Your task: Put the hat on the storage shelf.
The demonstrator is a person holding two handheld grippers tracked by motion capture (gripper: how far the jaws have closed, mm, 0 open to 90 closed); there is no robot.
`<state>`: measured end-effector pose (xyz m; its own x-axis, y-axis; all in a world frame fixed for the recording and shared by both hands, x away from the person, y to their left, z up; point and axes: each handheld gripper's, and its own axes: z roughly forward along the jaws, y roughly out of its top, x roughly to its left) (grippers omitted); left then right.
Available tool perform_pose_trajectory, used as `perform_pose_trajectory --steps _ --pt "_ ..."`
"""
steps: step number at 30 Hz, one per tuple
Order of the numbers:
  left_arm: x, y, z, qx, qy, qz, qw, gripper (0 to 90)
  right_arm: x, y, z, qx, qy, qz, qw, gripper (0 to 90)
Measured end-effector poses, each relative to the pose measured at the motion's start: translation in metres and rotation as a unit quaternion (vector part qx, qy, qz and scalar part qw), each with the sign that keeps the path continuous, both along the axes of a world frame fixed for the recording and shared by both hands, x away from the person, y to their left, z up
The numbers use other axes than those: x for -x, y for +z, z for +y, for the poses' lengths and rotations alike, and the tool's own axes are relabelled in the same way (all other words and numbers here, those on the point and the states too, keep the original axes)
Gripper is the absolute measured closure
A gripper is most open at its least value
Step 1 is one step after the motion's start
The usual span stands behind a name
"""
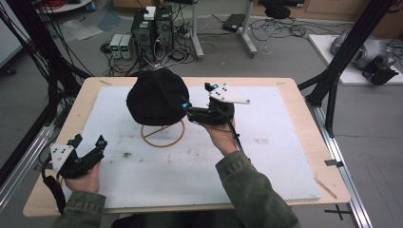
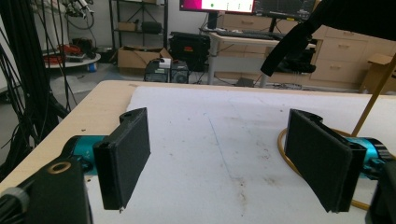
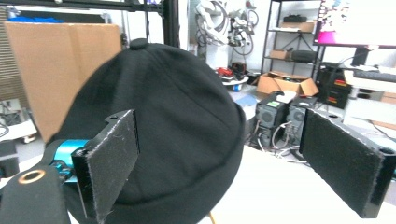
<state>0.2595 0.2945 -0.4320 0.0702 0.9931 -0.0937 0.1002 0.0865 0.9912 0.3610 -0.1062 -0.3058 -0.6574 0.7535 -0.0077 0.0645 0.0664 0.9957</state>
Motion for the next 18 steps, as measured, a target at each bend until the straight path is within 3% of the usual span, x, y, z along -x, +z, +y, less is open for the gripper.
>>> perform_pose_trajectory --steps 9,18 --pt "-0.001 0.000 0.000 0.001 -0.003 0.001 1.0000 22.8 0.008 -0.009 -0.033 0.011 -0.026 -0.002 0.9996 11.3" --pt "-0.001 0.001 -0.003 -0.002 -0.006 -0.001 1.0000 22.8 0.020 -0.015 -0.069 0.002 -0.069 -0.014 0.9975 11.3"
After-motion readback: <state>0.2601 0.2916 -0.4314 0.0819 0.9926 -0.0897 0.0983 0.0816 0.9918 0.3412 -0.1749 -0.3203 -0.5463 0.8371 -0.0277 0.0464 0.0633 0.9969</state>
